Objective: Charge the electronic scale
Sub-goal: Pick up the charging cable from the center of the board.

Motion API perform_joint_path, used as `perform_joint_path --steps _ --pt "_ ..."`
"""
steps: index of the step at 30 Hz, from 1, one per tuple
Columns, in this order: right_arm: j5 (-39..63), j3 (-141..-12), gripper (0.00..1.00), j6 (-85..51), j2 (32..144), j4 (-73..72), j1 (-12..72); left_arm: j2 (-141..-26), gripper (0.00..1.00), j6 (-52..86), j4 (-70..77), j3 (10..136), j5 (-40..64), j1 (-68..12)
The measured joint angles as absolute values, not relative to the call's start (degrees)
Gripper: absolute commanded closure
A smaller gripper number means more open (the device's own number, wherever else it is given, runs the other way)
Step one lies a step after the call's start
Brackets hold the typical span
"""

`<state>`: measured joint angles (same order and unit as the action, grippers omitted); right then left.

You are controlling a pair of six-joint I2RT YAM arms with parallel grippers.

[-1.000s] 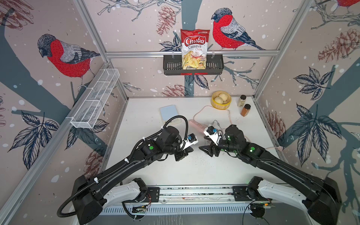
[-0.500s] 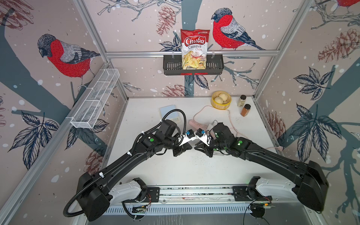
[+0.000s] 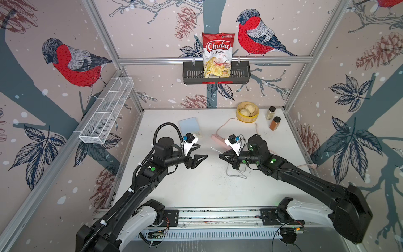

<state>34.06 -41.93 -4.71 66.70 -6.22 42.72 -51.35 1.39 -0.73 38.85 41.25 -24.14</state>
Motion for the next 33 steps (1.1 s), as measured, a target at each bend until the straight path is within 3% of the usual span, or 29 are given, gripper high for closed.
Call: perform_joint_path --steps 13,16,20,33 --pt "38.98 -43.72 0.98 -5.98 69.34 -6.9 42.76 -58.59 0.68 14.17 16.4 38.17 55.55 -23.68" --pt "39.38 -43.72 0.98 -6.09 69.34 -6.83 42.78 -59.59 0.66 14.59 17.08 38.54 56.42 -23.68" --pt "39.68 -43.97 0.98 -6.2 69.3 -6.79 42.78 -60.25 0.54 14.48 16.73 39.03 56.05 -23.68" --pt "41.04 -44.12 0.99 -6.2 69.12 -6.85 42.81 -62.52 0.47 13.96 15.86 39.57 55.42 -23.57"
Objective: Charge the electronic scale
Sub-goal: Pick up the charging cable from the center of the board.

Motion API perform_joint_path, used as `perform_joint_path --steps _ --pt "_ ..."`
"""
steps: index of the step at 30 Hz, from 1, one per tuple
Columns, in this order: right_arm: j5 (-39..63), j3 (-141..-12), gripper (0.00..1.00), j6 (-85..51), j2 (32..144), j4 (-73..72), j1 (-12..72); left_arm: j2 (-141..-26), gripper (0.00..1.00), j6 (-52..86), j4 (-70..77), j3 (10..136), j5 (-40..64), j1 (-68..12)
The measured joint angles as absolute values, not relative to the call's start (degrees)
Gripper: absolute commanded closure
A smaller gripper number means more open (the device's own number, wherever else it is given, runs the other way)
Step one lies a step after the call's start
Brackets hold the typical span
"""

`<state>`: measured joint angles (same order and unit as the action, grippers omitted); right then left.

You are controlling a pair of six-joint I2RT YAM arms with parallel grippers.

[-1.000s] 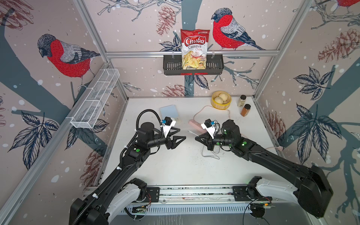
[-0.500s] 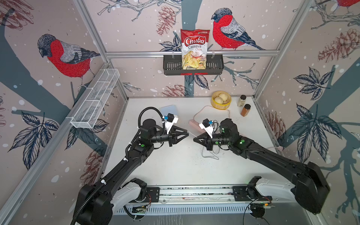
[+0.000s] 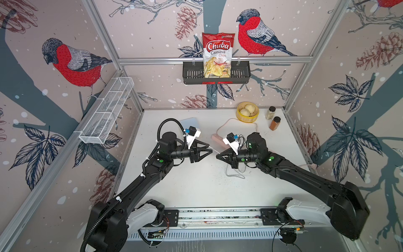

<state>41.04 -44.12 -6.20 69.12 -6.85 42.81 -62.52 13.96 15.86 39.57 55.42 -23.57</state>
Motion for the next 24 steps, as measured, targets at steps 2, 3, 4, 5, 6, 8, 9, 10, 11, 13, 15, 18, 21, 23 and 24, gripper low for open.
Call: perform_joint_path --steps 2,3,4,5,6,8,9,10,11,13,15,18,21,23,24 --pt "41.1 -44.12 0.99 -6.2 69.04 -6.85 42.81 -62.89 0.47 13.91 15.53 39.79 55.27 -23.51" --pt "41.1 -44.12 0.99 -6.2 68.99 -6.85 42.78 -63.02 0.49 13.85 15.49 39.79 55.27 -23.38" --pt "41.12 -44.12 0.99 -6.2 68.93 -6.85 42.78 -63.13 0.52 13.69 15.33 39.79 55.27 -23.24" --pt "41.12 -44.12 0.99 -6.2 68.93 -6.85 42.76 -63.22 0.56 13.74 15.33 39.75 55.33 -23.18" --pt "41.15 -44.12 0.99 -6.17 68.93 -6.83 42.72 -63.24 0.6 13.85 15.46 39.7 55.51 -23.14" --pt "41.34 -44.12 0.99 -6.17 68.95 -6.83 42.72 -63.24 0.65 14.57 15.73 39.66 56.01 -23.07" --pt "41.39 -44.12 0.99 -6.17 69.04 -6.85 42.72 -63.24 0.65 14.68 16.03 39.64 56.4 -23.05" --pt "41.54 -44.12 0.99 -6.17 69.21 -6.85 42.72 -63.22 0.65 14.92 16.45 39.64 56.95 -23.05" --pt "41.65 -44.12 0.99 -6.17 69.41 -6.83 42.72 -63.18 0.65 15.09 16.69 39.64 57.25 -23.05" --pt "41.87 -44.12 0.98 -6.17 69.84 -6.83 42.72 -63.07 0.65 15.31 17.19 39.59 58.02 -23.05" --pt "42.13 -44.12 0.99 -6.17 70.15 -6.83 42.72 -63.0 0.7 15.51 17.3 39.55 58.48 -23.05" --pt "42.39 -44.14 0.98 -6.17 70.39 -6.83 42.72 -63.22 0.84 16.05 17.3 39.55 58.92 -23.05" --pt "42.5 -44.23 0.96 -6.15 70.54 -6.76 42.72 -63.68 0.95 16.1 17.28 39.55 59.57 -23.03" --pt "42.52 -44.36 0.94 -6.13 70.65 -6.5 42.72 -63.79 0.99 16.12 17.32 39.55 59.75 -23.03" --pt "42.5 -44.45 0.91 -6.13 70.7 -6.2 42.72 -63.83 1.0 16.12 17.32 39.57 59.75 -23.03"
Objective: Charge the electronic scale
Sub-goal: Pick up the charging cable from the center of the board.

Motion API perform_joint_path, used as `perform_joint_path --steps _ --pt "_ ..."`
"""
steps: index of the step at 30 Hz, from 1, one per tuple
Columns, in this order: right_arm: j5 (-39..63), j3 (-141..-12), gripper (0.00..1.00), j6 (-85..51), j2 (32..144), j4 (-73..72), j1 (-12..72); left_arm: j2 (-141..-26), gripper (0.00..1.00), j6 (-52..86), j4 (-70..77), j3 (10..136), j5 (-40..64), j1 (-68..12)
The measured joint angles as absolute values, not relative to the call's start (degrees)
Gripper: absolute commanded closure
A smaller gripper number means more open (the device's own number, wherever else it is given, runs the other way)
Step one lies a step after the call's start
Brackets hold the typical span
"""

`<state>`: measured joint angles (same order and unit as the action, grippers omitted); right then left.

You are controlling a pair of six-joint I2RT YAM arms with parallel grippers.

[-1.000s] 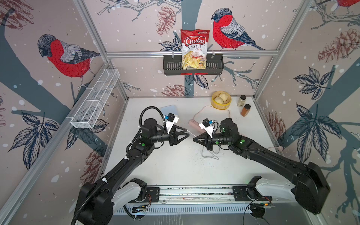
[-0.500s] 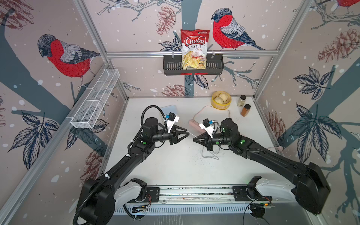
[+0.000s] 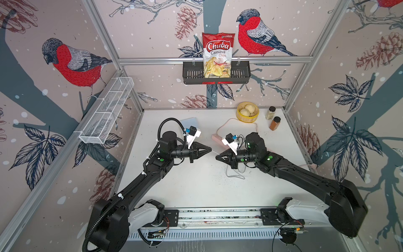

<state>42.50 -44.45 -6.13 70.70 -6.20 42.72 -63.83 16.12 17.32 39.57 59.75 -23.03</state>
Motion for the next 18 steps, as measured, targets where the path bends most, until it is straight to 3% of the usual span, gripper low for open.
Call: perform_joint_path --steps 5,7,9,12,18 --pt "39.53 -45.5 0.63 -5.23 71.05 -4.25 43.53 -63.86 1.0 16.08 15.9 40.32 59.57 -23.03" --pt "34.94 -46.28 0.58 -3.75 70.78 -2.76 45.6 -63.9 1.0 15.51 13.26 41.69 57.67 -23.03" --pt "28.93 -46.39 0.6 -2.31 69.76 -1.52 48.34 -64.29 1.0 14.72 10.24 43.29 55.92 -23.03" --pt "19.62 -46.35 0.78 0.25 68.03 -0.54 51.81 -65.12 1.0 13.91 5.93 45.08 54.68 -23.03" --pt "6.31 -47.64 0.8 4.19 67.68 0.14 55.33 -65.36 1.0 13.56 0.82 45.87 52.49 -22.98"
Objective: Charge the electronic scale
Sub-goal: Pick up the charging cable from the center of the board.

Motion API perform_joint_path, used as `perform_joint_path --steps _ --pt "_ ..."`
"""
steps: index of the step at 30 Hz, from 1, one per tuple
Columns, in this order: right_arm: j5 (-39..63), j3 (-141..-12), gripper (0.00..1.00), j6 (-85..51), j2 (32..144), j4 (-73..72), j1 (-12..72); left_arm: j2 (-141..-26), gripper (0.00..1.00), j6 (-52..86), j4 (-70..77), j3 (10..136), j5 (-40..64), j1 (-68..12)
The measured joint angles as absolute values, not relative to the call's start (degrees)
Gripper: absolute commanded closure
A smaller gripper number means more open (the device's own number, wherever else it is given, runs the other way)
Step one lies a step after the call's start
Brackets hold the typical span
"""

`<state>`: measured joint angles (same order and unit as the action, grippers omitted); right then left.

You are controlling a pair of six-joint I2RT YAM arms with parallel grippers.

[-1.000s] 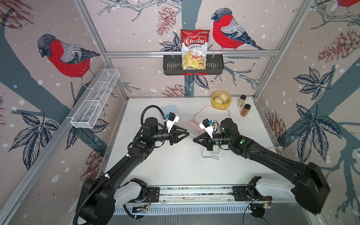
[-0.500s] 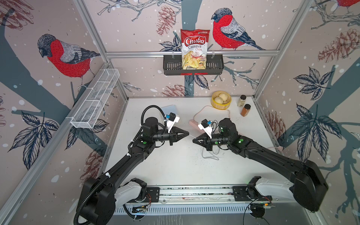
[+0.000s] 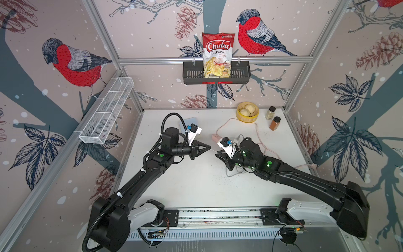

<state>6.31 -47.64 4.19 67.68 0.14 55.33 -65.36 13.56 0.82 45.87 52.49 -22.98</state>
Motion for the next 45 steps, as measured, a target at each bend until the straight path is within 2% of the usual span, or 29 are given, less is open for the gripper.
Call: perform_joint_path --steps 5,12,15,22,26,36,43,45 --pt "0.97 -49.76 0.84 7.57 69.45 -0.45 57.54 -65.49 1.0 14.17 -0.58 45.93 52.4 -22.98" --pt "-1.02 -52.1 0.86 9.67 72.2 -0.32 59.22 -65.69 1.0 14.85 -1.21 46.76 52.29 -22.94" --pt "-1.41 -52.51 0.9 10.41 73.69 -0.14 59.7 -65.69 1.0 15.05 -1.98 47.0 52.51 -22.92" --pt "-2.11 -53.34 0.88 10.79 74.87 0.03 59.94 -65.69 1.0 15.25 -2.57 47.44 52.53 -22.63" --pt "-2.57 -53.32 0.82 10.81 75.09 0.45 59.94 -65.67 1.0 15.31 -2.63 47.62 52.77 -22.41" --pt "-3.79 -51.75 0.83 10.76 73.3 0.43 59.94 -65.91 1.0 16.08 -2.61 47.66 53.47 -21.74" --pt "-3.92 -51.79 0.91 10.79 73.19 0.47 59.92 -66.41 1.0 16.08 -2.61 47.66 53.82 -21.45" --pt "-3.92 -51.83 0.96 10.81 73.28 0.47 59.92 -66.41 1.0 16.08 -2.59 47.68 53.87 -21.3"
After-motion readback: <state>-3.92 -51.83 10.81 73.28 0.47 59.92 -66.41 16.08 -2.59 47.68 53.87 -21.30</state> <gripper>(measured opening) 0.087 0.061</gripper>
